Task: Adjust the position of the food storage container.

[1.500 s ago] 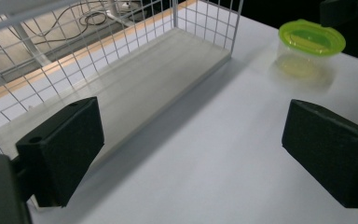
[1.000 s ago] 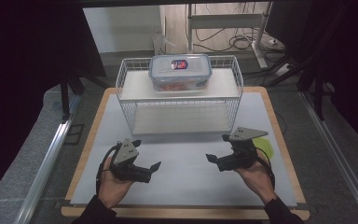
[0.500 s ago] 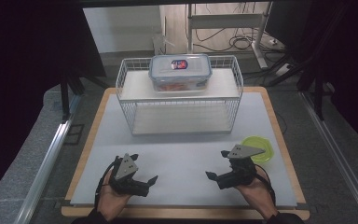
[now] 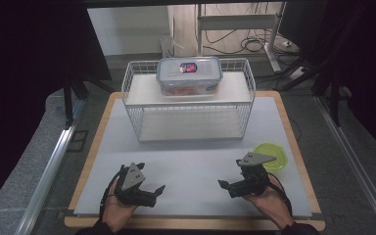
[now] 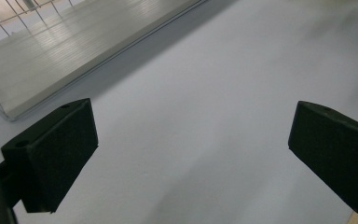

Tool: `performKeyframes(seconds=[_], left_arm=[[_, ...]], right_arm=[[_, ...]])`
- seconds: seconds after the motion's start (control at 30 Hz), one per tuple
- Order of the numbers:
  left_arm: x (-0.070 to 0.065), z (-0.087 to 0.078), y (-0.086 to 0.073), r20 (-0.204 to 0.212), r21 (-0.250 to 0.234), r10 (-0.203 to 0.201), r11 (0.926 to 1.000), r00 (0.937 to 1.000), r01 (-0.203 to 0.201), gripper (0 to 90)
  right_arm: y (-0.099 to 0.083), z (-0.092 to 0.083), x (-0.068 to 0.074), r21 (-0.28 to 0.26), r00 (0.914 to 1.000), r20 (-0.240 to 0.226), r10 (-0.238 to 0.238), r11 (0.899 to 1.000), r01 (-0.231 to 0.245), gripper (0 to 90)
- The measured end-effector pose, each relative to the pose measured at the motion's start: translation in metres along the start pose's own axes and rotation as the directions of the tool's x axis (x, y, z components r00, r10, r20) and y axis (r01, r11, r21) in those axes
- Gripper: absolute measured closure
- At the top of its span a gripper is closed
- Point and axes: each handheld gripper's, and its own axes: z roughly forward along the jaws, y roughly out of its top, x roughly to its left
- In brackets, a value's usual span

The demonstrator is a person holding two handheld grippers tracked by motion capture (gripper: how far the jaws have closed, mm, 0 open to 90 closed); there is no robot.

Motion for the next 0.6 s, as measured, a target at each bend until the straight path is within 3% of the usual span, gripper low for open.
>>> performKeyframes(seconds=[0.1,0.23,0.27,0.47,0.5,0.53,0.6], left_arm=[[0.000,0.001,0.000,0.003,0.006,-0.002,1.0000,1.0000,0.002,1.4],[0.000,0.003,-0.001,0.004,0.017,0.001,0.9998,1.0000,-0.001,1.5],[0.000,0.004,-0.001,0.006,0.023,0.003,0.9997,1.0000,-0.003,1.7],[-0.001,0.005,-0.001,0.009,0.025,0.003,0.9997,1.0000,-0.003,2.0],[-0.001,0.005,-0.001,0.009,0.025,0.003,0.9997,1.0000,-0.003,2.1],[0.000,0.006,-0.001,0.012,0.027,-0.001,0.9996,0.9999,0.001,2.1],[0.000,0.006,-0.002,0.013,0.028,-0.004,0.9996,0.9999,0.003,2.4]], right_arm=[[0.003,-0.004,-0.004,0.008,0.9997,0.010,0.023,1.000,-0.023,2.0],[0.006,-0.012,-0.009,0.001,0.9990,0.035,0.029,1.000,-0.029,11.0],[0.009,-0.019,-0.015,-0.010,0.9975,0.057,0.041,0.999,-0.041,22.3],[0.009,-0.040,-0.044,-0.017,0.9899,0.116,0.081,0.997,-0.080,56.5],[0.009,-0.040,-0.044,-0.017,0.9899,0.116,0.081,0.997,-0.080,56.5],[0.007,-0.047,-0.057,-0.031,0.9852,0.140,0.099,0.995,-0.096,63.6],[0.006,-0.050,-0.060,-0.039,0.9822,0.152,0.109,0.994,-0.104,66.1]])
